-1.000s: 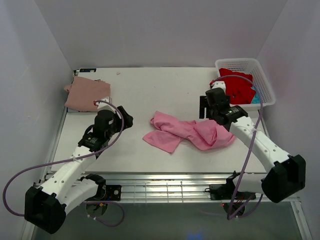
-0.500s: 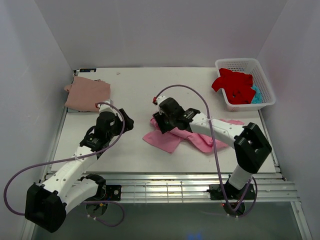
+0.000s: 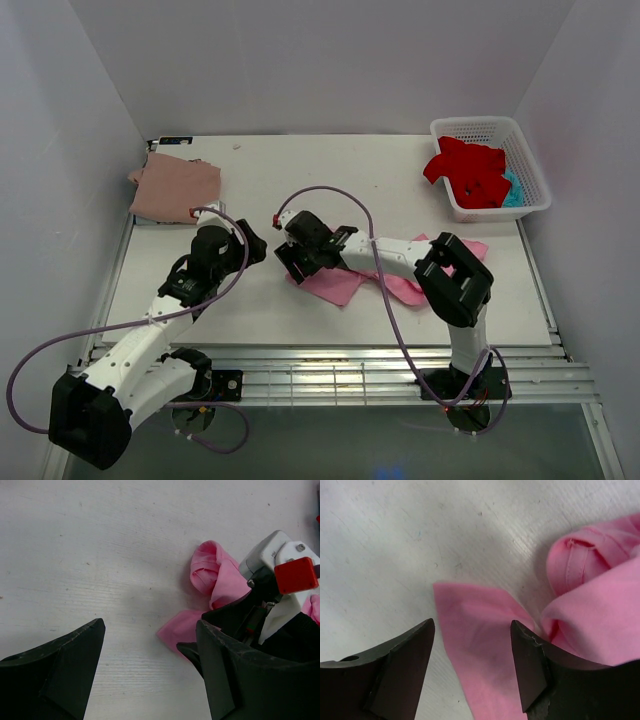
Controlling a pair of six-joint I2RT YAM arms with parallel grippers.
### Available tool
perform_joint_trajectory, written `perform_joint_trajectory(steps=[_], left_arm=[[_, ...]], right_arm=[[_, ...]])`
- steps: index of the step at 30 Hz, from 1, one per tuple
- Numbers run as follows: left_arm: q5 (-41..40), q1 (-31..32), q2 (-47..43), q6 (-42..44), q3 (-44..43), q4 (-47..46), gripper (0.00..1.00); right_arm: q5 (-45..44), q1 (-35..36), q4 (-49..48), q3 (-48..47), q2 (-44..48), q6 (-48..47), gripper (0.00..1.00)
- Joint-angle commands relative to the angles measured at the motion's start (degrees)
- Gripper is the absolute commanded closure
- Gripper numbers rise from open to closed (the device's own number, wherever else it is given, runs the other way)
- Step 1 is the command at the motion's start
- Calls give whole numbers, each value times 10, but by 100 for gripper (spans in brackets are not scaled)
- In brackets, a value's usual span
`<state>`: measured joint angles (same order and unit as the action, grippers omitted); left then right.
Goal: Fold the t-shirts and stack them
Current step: Flatten out the tshirt
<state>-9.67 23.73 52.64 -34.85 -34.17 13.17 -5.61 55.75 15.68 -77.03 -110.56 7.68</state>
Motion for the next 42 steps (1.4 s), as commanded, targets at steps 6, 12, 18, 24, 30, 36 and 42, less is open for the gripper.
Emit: perform_joint_trajectory(steps=[6,12,18,24,30,36,42], left_arm=[[-3,-2,-13,14,5,-9,16],[-5,-2,-20,14,6,-11,16],[-3,-2,-11,13,3,-11,16],[-6,-2,-13,11,8,-14,16],[-29,-2,-23,7,5,-1,16],[-97,-3,-87,-13,13,18,16],[-130,-3,-147,-28,25,28,14]], right_arm=[[3,3,-14,-65,-53,-25,31],[11,9,-5,-36,-54,-14,31],[12,25,-6,-5,-38,2,31],[15,32,-9,1,-51,4,67],[-12,33,-2,-31,-77,7,92],[-149,17,102,-215,-50,-20,92],[-186,-3,210,-590,-68,-72,92]])
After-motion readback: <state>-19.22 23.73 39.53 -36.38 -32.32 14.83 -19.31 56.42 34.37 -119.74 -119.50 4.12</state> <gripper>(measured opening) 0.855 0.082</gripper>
